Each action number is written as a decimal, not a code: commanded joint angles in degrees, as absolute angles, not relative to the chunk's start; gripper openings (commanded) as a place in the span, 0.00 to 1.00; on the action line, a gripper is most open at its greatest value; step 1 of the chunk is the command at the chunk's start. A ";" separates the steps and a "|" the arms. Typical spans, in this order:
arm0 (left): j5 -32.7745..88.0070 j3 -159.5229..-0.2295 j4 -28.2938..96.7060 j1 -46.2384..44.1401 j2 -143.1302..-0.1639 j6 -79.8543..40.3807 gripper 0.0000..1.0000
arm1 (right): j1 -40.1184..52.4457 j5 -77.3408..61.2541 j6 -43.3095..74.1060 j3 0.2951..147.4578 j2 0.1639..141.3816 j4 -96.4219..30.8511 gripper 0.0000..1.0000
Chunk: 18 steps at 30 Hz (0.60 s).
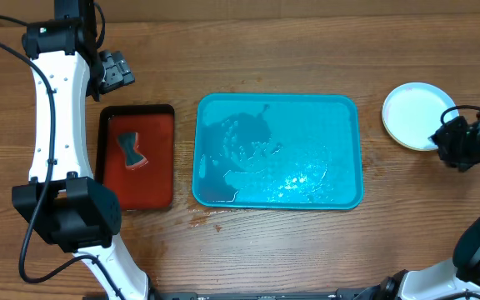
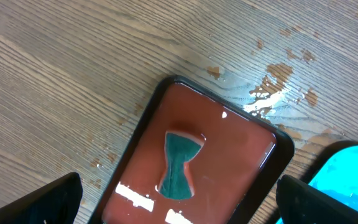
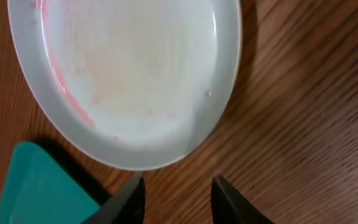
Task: Clean dirty plates on tray and stack at the side
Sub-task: 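Release the white plate and pull the right gripper back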
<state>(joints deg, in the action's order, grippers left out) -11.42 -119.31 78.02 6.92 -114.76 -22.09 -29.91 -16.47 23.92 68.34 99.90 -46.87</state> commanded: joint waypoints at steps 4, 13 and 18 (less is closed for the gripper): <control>-12.01 -120.16 77.93 7.49 -113.99 -21.85 1.00 | -29.58 -20.69 20.73 68.27 94.76 -51.40 0.41; -12.01 -120.16 77.93 7.49 -113.99 -21.85 1.00 | -28.14 -20.67 16.91 68.25 80.71 -63.46 1.00; -12.01 -120.16 77.93 7.49 -113.99 -21.85 1.00 | -21.28 -19.33 14.52 68.23 71.09 -69.89 1.00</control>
